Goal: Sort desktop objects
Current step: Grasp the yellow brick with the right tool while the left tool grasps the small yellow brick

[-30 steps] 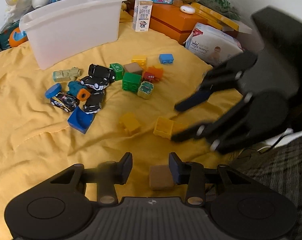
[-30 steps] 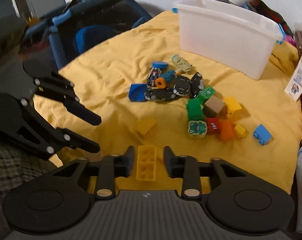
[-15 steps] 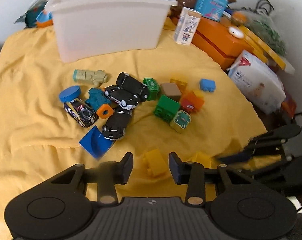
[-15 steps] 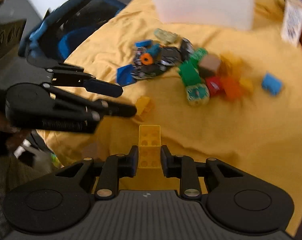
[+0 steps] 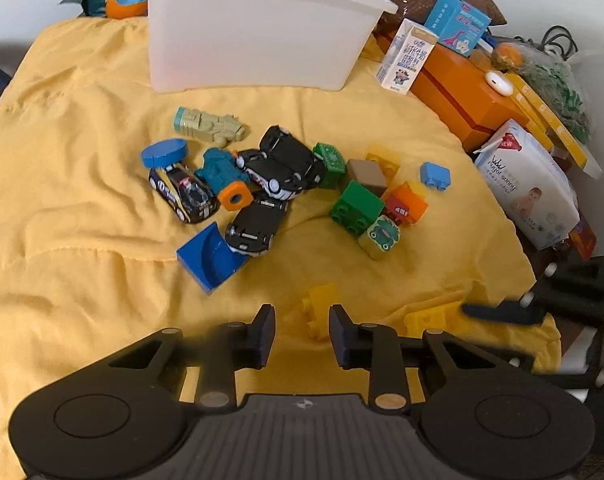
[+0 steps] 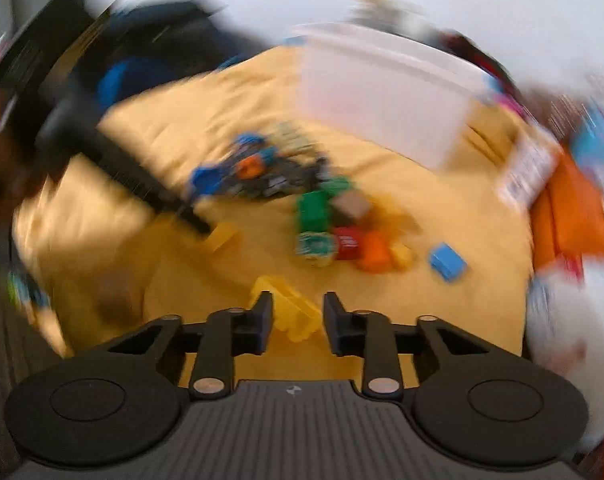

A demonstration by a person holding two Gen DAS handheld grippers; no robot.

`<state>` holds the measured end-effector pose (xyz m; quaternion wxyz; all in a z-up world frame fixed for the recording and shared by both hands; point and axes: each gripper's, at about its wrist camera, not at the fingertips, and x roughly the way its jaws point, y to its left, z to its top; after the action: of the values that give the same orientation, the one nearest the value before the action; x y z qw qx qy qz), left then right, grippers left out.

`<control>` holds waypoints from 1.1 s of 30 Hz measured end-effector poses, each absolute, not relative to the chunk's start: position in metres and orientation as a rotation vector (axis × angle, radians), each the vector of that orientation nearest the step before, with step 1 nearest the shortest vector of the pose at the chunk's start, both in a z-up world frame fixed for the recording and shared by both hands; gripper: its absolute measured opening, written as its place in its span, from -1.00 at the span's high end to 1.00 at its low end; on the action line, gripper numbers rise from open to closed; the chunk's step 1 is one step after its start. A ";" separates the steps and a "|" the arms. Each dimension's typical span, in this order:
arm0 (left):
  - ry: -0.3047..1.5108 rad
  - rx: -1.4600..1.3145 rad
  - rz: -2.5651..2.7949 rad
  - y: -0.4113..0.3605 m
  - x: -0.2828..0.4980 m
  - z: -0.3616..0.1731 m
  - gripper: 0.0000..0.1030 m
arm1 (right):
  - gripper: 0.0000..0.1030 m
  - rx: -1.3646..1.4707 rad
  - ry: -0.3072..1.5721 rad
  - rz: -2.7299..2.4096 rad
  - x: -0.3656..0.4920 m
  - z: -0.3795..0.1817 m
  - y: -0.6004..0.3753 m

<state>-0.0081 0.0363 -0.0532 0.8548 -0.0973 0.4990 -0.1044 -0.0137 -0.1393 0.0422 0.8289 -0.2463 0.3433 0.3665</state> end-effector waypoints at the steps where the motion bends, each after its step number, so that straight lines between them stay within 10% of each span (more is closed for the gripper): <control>1: 1.050 -0.211 -0.224 0.036 -0.009 -0.053 0.35 | 0.57 -0.591 0.716 0.816 -0.018 0.038 -0.132; 11: 1.051 -0.170 -0.245 0.021 -0.004 -0.055 0.35 | 0.65 -0.881 0.621 0.914 -0.015 0.015 -0.115; 33: 0.928 0.357 -0.408 -0.071 -0.024 -0.050 0.43 | 0.36 -0.401 0.822 0.585 0.036 0.018 -0.177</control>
<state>-0.0239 -0.0706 -0.0502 0.8591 0.1702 0.4418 -0.1943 0.0360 -0.1766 0.0181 0.8563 -0.1906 0.3909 0.2784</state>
